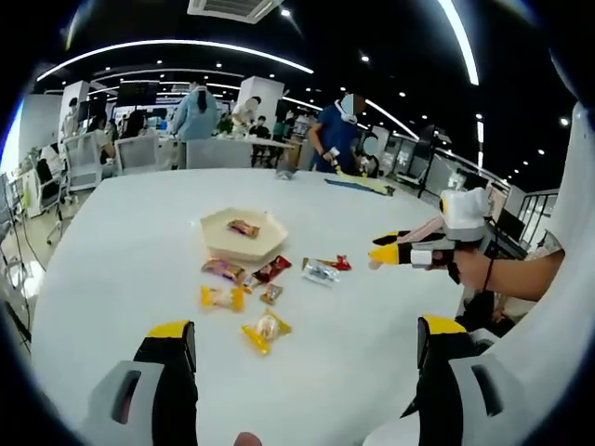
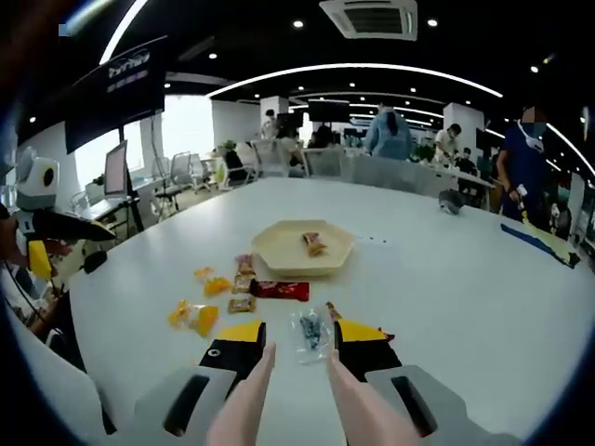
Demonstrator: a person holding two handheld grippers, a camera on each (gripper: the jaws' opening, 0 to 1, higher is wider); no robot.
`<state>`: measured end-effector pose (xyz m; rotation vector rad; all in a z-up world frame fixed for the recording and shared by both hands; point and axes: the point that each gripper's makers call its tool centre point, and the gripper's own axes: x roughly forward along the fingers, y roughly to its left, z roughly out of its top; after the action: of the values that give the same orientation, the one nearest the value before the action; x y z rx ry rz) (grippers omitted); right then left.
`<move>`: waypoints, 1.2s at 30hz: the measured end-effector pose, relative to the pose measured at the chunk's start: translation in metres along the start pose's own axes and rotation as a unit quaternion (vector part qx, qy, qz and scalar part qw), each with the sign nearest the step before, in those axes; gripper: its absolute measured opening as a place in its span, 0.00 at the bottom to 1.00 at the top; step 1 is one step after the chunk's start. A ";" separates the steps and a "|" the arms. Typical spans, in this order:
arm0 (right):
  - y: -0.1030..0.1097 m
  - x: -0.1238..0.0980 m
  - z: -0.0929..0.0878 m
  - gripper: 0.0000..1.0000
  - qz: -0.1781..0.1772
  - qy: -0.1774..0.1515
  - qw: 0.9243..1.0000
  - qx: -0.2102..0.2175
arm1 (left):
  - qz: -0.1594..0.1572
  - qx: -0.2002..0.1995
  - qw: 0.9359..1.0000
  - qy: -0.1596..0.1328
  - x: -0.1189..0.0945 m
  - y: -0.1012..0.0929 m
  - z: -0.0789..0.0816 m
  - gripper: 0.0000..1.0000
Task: Place the target food into the container with the food tongs after gripping and lifting it, then release it inside without dropping or visibly crushing the food.
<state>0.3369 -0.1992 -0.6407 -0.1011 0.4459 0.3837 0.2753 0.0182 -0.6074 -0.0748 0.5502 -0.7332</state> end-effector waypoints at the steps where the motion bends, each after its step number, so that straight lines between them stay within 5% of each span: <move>1: -0.001 -0.002 0.000 0.29 -0.001 -0.002 1.000 0.003 | -0.004 -0.001 1.000 0.001 0.001 -0.002 -0.001 0.99; 6: -0.014 0.001 -0.002 0.29 -0.022 -0.001 0.999 0.028 | -0.021 0.021 0.999 0.035 0.001 -0.011 -0.008 0.99; 29: -0.044 0.038 -0.034 0.28 -0.051 0.030 0.997 0.055 | 0.004 -0.006 0.999 0.037 -0.011 0.005 -0.017 0.99; 36: -0.050 0.049 -0.030 0.28 -0.035 -0.002 0.985 0.167 | -0.004 0.007 0.999 0.050 -0.007 0.006 -0.016 0.99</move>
<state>0.3845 -0.2347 -0.6887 0.2083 0.4964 0.2356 0.2662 0.0294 -0.6193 -0.0279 0.6410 -0.7505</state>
